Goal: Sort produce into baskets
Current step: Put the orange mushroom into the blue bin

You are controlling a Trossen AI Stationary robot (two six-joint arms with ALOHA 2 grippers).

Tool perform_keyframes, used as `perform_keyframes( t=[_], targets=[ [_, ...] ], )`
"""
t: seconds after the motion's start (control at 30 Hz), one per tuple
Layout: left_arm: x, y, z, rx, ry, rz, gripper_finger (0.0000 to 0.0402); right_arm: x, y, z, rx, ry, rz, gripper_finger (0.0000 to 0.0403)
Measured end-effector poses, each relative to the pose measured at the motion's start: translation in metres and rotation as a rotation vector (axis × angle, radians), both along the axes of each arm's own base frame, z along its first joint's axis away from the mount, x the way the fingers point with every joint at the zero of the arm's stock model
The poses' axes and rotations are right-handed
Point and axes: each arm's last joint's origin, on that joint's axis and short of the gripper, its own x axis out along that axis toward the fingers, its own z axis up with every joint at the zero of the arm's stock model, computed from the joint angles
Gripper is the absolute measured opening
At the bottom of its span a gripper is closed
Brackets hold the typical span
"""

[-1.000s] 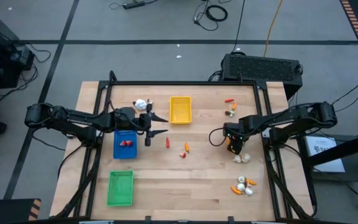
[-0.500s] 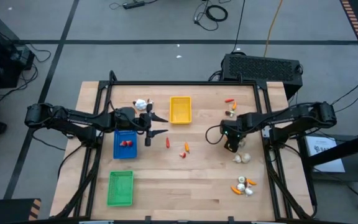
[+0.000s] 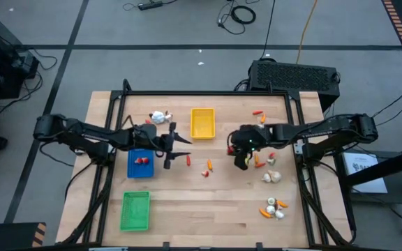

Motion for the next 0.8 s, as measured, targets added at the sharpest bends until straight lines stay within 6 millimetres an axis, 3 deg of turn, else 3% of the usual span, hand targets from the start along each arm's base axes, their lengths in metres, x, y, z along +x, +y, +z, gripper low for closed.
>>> perform_keyframes(
  t=[0.2,0.4,0.63,0.8],
  targets=[
    [0.016,-0.016,-0.009,0.191,-0.120,-0.111,0.0192,0.015,0.003,0.019,0.000,-0.252,0.126,0.0094],
    [0.030,-0.034,-0.006,0.348,-0.277,-0.137,0.0192,0.021,0.005,0.015,-0.014,-0.274,0.151,0.0095],
    [0.063,-0.055,-0.011,0.614,-0.161,-0.031,0.0192,0.027,0.007,0.004,0.004,-0.244,0.184,0.0095],
    [0.075,-0.067,-0.004,0.610,-0.165,-0.007,0.0192,0.028,0.008,0.006,0.015,-0.268,0.209,0.0096]
  ],
)
